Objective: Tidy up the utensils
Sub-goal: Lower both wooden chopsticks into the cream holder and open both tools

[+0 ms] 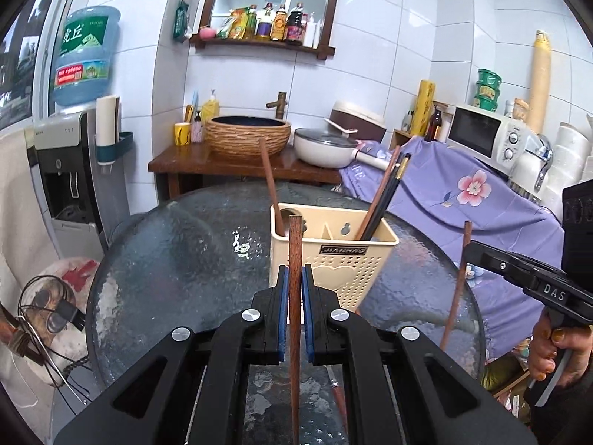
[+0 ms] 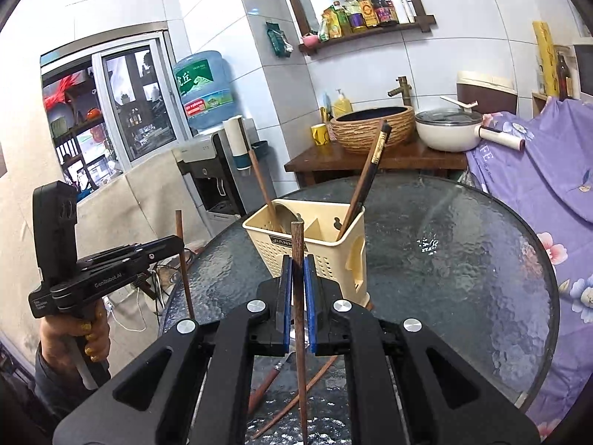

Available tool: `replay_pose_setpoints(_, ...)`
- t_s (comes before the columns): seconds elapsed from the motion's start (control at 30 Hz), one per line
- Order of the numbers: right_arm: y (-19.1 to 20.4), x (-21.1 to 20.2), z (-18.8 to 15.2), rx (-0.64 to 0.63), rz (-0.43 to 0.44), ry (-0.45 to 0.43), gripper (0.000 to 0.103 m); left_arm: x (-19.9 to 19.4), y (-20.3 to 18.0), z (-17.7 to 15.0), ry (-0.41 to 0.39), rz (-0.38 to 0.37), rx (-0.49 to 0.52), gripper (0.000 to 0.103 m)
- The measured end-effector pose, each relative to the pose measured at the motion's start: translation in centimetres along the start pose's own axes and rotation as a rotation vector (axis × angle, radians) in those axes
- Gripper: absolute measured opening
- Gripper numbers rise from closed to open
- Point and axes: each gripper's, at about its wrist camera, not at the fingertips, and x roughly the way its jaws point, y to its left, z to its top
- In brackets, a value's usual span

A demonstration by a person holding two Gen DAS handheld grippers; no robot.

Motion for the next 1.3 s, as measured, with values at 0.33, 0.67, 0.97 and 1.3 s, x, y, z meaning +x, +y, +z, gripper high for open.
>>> replay_pose_setpoints(0.33,1.3,-1.5,0.7,-0.047,0.023,-0.022,0.007,-1.5,-0.5,0.8,-0.034,-0.025,0.013,0.007)
replay_pose_setpoints(0.67,2.5,-1.5,2.6,-0.087,0.052,-0.026,0.007,-2.4,-1.6,2.3,-0.061,-0.052,0.051,0.007)
replay_pose_setpoints(0.97,2.8,-2.0,6.3,-0.087,0.096,-0.038,0.007,-3.9,-2.4,5.7,-0.112,-0.083,0.098,0.007)
replay_pose_setpoints(1.3,4.8,-2.9,15.8,-0.145,0.06,-0.178,0.007,-5.1,-3.2,14.6,-0.219,-0.062,0.116,0.007)
